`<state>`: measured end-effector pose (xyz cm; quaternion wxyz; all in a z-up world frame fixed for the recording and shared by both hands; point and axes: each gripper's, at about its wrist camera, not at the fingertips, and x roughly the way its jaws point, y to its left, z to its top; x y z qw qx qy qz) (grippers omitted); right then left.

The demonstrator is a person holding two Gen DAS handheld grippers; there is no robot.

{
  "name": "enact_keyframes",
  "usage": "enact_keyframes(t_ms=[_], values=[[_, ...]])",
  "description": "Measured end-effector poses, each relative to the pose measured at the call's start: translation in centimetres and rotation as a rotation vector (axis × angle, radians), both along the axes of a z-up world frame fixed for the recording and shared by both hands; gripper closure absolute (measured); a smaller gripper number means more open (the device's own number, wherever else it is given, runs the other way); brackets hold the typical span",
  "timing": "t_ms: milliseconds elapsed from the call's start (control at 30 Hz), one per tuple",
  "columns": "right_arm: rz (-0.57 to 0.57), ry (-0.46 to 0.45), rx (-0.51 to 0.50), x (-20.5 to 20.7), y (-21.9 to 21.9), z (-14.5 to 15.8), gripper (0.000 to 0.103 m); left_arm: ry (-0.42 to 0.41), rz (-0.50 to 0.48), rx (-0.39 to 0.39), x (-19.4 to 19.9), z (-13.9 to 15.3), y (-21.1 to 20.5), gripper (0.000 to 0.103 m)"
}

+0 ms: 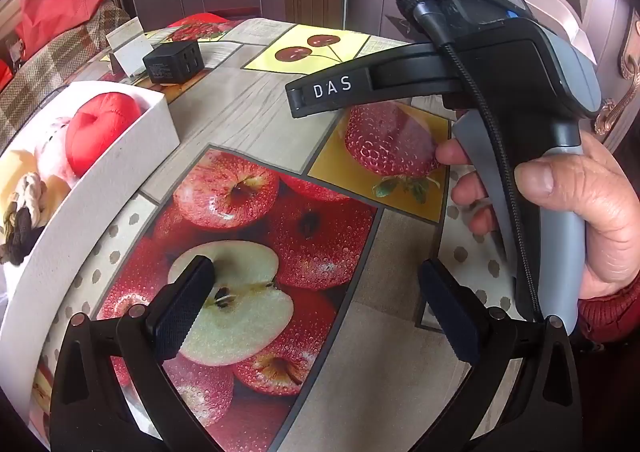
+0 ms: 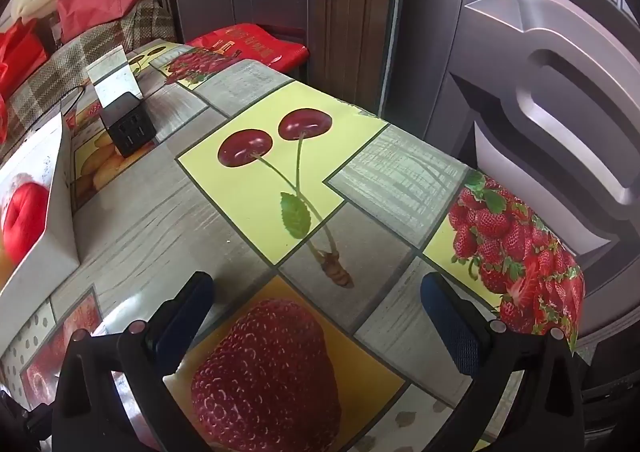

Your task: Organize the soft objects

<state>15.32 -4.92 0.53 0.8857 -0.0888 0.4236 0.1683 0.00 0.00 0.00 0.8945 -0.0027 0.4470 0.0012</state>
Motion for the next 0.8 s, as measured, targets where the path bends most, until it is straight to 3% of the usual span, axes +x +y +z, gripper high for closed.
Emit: enact_keyframes(t_ms=[800], values=[[0.021, -0.004, 0.007, -0.4, 1.1, -0.2, 0.000, 0.001, 0.000, 0.001, 0.0, 0.0, 0.0, 0.001]])
